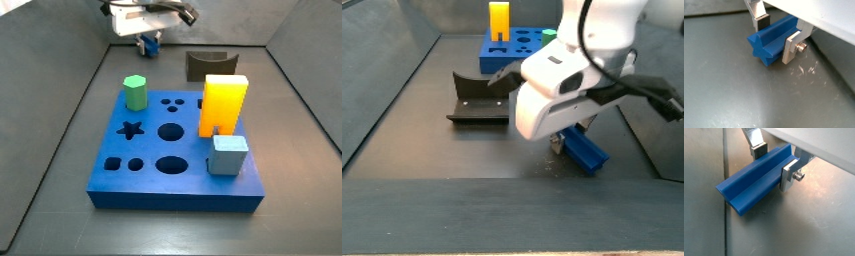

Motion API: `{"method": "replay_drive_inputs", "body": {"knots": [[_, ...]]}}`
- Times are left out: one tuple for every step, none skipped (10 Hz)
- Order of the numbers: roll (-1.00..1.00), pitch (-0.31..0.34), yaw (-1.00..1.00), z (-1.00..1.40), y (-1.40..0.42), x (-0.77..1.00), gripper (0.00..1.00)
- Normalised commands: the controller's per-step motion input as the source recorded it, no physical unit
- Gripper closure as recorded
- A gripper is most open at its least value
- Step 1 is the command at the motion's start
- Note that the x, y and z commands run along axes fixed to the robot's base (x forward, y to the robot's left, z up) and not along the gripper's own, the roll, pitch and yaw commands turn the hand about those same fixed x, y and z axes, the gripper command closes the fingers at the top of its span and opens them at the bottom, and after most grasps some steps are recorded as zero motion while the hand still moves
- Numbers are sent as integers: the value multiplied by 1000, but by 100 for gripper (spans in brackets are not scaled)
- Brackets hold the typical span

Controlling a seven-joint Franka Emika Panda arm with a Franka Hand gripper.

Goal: Pick up the star object. Move up. Place the star object on the fixture. Regrasp the star object. Move to above the board. Insert the star object.
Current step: Move up, then place the star object on the fixture.

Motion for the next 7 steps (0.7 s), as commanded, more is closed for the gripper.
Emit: {"method": "replay_drive_inputs", "body": {"knots": [[24,93,-37,571,12,-17,100],[37,123,-35,458,10,-8,100],[66,142,-31,320,6,-8,100],[76,147,-24,256,-1,-10,100],[0,0,0,1000,0,0,100],[9,2,7,1000,-1,-2,100],[22,22,4,1000,-2,-10,100]]}}
